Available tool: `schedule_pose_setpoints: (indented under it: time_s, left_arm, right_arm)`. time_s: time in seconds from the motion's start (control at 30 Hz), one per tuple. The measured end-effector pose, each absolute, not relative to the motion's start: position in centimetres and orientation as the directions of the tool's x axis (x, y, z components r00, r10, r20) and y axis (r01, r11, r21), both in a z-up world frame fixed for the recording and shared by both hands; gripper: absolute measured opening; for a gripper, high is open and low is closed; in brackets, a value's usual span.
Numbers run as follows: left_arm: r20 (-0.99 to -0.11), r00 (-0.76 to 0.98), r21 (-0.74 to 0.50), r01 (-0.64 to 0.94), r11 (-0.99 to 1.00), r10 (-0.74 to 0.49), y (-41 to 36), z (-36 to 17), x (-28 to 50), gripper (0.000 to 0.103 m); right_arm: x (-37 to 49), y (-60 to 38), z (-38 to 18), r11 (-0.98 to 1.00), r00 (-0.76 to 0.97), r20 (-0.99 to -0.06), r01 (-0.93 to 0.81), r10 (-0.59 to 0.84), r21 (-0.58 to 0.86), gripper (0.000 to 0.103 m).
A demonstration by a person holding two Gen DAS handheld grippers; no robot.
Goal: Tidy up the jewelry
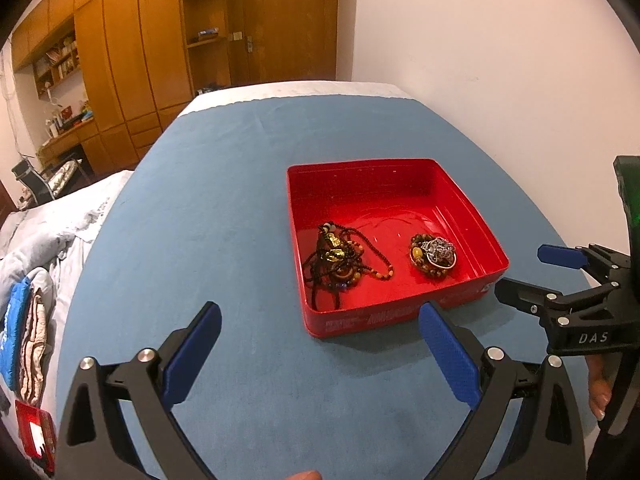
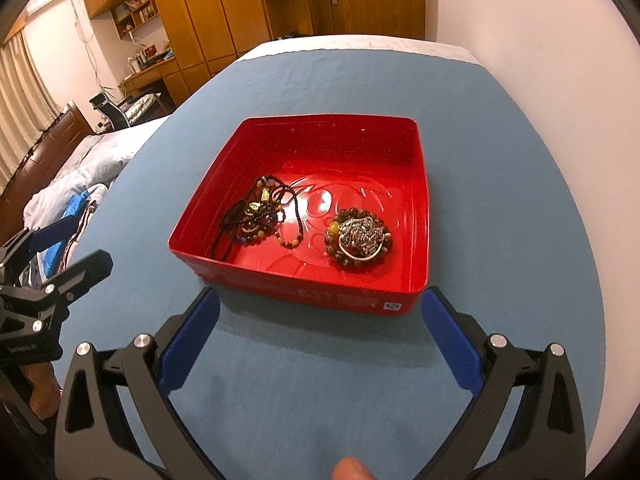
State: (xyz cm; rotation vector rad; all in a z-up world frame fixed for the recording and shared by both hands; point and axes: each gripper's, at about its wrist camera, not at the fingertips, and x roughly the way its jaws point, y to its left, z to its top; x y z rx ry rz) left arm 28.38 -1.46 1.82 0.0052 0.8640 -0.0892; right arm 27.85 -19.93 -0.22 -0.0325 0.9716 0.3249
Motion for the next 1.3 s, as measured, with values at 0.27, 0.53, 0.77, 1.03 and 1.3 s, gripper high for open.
schedule_pose_setpoints:
  time_s: [0.27, 0.53, 0.77, 1.03, 1.3]
  left_arm:
    - [-0.778, 0.622, -0.047, 0.084, 0.995, -0.089, -1.4, 0.6, 30.4, 0.099]
    - [-0.783, 0.616, -0.04, 0.091, 0.995, -0.088, -1.5, 0.0, 31.9, 0.099]
    - [-0.79, 0.607, -0.035, 0.099, 0.994, -0.089, -1.7, -0.6, 32.7, 0.099]
    - [-0.788, 0.61, -0.026, 0.103, 0.994, -0.084, -2.0, -0.6, 32.9, 0.099]
    - [-0.788, 0.61, -0.025, 0.104, 0.994, -0.084, -2.0, -0.6, 32.9, 0.099]
  right_arm:
    - [29.8, -19.7, -1.5, 0.955, 0.5, -0.834, -0.28, 0.236, 0.102, 0.1]
    - [30.9, -19.4, -2.4, 0.958, 0.494, -0.842, -0.272, 0.215, 0.085, 0.1]
    - [31.5, -19.6, -3.1, 0.958, 0.48, -0.849, -0.269, 0.221, 0.098, 0.1]
    - [31.6, -19.5, -3.2, 0.957, 0.477, -0.85, -0.27, 0.225, 0.103, 0.1]
    - [31.6, -19.6, -3.2, 0.957, 0.475, -0.851, -0.27, 0.224, 0.101, 0.1]
